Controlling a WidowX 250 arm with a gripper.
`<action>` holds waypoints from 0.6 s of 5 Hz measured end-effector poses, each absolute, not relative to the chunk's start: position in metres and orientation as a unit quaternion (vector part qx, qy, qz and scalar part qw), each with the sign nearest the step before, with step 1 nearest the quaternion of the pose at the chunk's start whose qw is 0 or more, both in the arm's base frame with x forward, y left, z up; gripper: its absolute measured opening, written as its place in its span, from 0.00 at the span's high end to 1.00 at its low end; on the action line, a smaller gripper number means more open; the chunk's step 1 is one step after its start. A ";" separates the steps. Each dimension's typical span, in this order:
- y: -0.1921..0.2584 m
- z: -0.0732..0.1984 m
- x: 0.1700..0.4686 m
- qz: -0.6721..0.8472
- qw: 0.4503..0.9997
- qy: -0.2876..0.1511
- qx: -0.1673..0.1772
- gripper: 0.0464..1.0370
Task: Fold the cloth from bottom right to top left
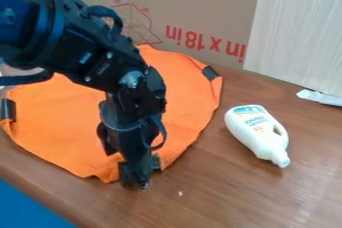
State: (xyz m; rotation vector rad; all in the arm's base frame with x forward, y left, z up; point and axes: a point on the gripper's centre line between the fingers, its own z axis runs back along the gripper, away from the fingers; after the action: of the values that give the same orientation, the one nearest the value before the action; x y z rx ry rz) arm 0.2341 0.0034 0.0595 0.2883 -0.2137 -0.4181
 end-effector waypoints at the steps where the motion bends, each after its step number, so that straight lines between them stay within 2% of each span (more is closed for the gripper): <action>1: 0.008 0.059 0.234 -0.194 0.965 -0.106 0.142 0.67; 2: 0.012 0.056 0.231 -0.188 0.967 -0.100 0.137 0.89; 3: 0.020 0.070 0.225 -0.183 0.970 -0.104 0.122 0.98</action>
State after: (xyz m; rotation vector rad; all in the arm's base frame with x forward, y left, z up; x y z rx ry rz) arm 0.2247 0.0201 0.0697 0.2470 -0.2111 -0.3705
